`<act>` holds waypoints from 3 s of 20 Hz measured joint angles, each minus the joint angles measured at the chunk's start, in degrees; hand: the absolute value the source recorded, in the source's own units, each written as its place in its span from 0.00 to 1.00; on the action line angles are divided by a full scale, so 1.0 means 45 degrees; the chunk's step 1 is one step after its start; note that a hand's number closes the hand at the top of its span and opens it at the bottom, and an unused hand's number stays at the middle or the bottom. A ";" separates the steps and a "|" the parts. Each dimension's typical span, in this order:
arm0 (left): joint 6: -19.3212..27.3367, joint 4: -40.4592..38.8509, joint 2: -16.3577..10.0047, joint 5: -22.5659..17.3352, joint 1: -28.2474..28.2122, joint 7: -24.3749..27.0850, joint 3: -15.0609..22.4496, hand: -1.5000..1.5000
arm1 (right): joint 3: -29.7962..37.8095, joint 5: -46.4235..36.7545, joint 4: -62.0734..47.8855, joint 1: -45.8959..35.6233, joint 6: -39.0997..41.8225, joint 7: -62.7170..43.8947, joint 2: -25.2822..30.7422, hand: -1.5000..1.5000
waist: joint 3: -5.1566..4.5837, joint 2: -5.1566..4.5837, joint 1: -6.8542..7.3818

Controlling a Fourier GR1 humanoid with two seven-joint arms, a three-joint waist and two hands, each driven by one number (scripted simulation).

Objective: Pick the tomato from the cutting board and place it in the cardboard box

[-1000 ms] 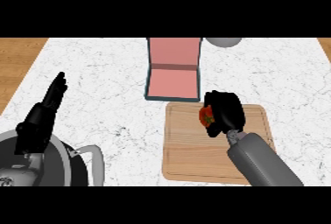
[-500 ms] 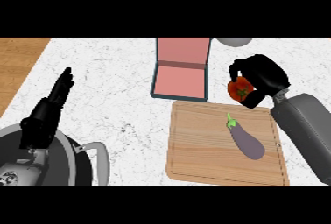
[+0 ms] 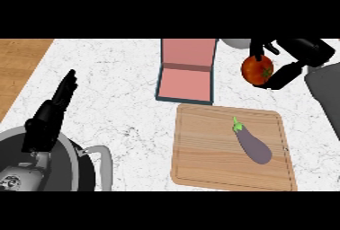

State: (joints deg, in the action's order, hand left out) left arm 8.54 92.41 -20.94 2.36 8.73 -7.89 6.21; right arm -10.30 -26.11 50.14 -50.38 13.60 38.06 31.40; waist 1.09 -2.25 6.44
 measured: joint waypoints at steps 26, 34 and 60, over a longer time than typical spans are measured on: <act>0.0155 -0.0079 -0.0024 0.0209 -0.0349 -0.0003 -0.0115 0.50 | -0.0644 -0.0217 -0.6639 -0.6205 0.1053 0.0547 -0.4252 1.00 | -0.0016 0.0274 -0.0398; 0.0060 0.0007 0.0002 0.0228 -0.0388 0.0170 -0.0154 0.50 | -0.0958 -0.0901 -0.8254 -0.6192 -0.0068 -0.0240 -0.5854 0.00 | -0.0007 0.0212 -0.0378; 0.0061 0.0299 0.0024 0.0280 -0.0142 0.0046 0.0004 0.50 | 0.4857 0.4383 -1.0152 -0.6707 0.1219 -0.1706 -0.3740 0.00 | 0.0010 -0.0175 -0.0023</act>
State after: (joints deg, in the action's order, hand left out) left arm 8.82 93.75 -20.83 3.62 8.09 -7.68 6.23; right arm 11.55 -6.39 4.45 -80.56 19.08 30.38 14.57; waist 1.13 -3.04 6.33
